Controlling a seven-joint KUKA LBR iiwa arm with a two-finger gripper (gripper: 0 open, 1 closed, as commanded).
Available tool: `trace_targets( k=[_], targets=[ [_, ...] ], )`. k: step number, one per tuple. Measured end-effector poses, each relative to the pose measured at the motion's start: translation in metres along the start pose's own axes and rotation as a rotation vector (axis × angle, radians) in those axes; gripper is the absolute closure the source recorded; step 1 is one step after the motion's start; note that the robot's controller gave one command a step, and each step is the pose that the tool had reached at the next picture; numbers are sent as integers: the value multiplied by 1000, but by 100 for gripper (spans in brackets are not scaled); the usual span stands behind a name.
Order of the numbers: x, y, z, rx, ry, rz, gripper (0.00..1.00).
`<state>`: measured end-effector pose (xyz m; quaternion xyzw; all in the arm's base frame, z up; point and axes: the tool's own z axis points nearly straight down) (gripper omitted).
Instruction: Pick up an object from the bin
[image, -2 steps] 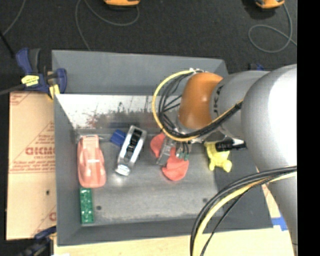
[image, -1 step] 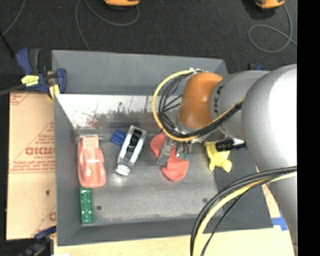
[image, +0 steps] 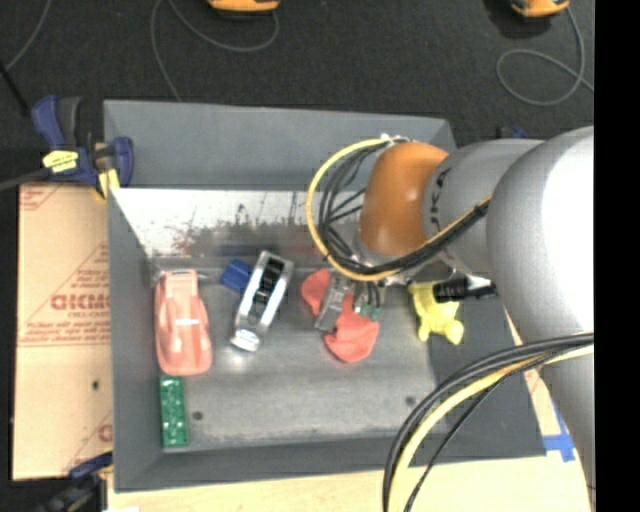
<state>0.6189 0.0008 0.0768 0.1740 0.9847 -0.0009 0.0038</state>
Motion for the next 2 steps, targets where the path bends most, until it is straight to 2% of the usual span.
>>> trace_targets(
  k=[1, 2],
  targets=[
    [1, 0, -21, 1, 6, 0, 100],
    [-1, 0, -42, -2, -3, -1, 100]
  ],
)
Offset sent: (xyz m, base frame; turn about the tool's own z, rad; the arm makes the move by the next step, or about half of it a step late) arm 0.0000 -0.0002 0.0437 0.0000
